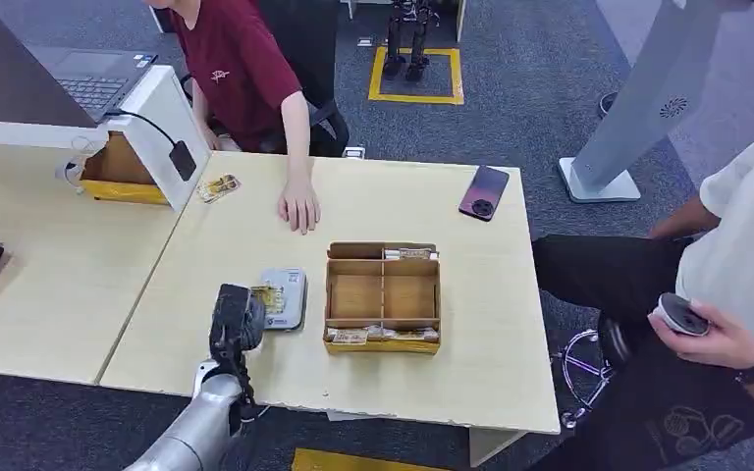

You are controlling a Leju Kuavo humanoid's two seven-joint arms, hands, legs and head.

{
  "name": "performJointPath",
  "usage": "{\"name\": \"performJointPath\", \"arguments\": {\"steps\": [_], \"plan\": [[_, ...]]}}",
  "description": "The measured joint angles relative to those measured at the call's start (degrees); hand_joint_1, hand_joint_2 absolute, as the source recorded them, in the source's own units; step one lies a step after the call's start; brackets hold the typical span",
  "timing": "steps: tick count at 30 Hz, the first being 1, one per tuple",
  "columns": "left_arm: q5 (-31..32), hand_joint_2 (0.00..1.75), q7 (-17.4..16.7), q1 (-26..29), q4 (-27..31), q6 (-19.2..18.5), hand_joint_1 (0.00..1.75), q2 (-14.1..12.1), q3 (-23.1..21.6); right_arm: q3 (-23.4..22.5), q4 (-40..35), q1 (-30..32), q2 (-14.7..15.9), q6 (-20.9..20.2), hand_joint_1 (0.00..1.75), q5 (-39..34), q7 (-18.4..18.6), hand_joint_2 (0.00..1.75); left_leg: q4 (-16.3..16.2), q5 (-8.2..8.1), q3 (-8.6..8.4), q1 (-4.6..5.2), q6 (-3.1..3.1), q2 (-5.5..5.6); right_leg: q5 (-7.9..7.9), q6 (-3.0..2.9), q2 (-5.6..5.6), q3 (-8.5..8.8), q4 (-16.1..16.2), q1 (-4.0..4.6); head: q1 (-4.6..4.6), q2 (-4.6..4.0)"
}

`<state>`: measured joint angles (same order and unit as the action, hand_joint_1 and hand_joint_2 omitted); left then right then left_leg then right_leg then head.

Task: Pass the card to the sensor for recognition and then transmit it.

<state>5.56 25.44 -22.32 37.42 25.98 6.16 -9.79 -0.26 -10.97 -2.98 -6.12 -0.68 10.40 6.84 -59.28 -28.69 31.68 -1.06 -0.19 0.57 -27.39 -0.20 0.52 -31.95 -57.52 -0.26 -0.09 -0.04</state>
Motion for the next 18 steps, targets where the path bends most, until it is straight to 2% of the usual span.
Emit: {"name": "performJointPath", "arguments": {"steps": [3,10,18], "plan": [[-4.9,1.75,0.4,1.4,4.4,-3.1,1.75,0.3,1.5,0.0,0.0,0.0,0.0,0.0,0.00,0.1,0.0,0.00,0.0,0.02,0.03,0.00,-0.01,-0.01,0.00,0.00,0.02,-0.05,0.0,0.00,0.00,0.00],[-8.4,1.75,-0.2,2.2,14.5,-4.4,1.75,0.4,2.4,0.0,0.0,0.0,0.0,0.0,0.00,0.3,0.1,0.00,0.0,0.03,0.07,-0.01,-0.01,0.01,0.01,-0.01,0.00,-0.08,0.0,0.00,-0.02,0.00],[-6.2,1.75,2.0,-0.5,17.0,0.4,1.75,0.5,2.8,0.0,0.0,-0.4,0.0,-0.1,0.00,1.6,1.1,0.00,0.0,0.04,0.07,-0.01,-0.01,0.01,0.02,-0.01,0.00,-0.09,0.0,0.00,0.00,0.00]]}}
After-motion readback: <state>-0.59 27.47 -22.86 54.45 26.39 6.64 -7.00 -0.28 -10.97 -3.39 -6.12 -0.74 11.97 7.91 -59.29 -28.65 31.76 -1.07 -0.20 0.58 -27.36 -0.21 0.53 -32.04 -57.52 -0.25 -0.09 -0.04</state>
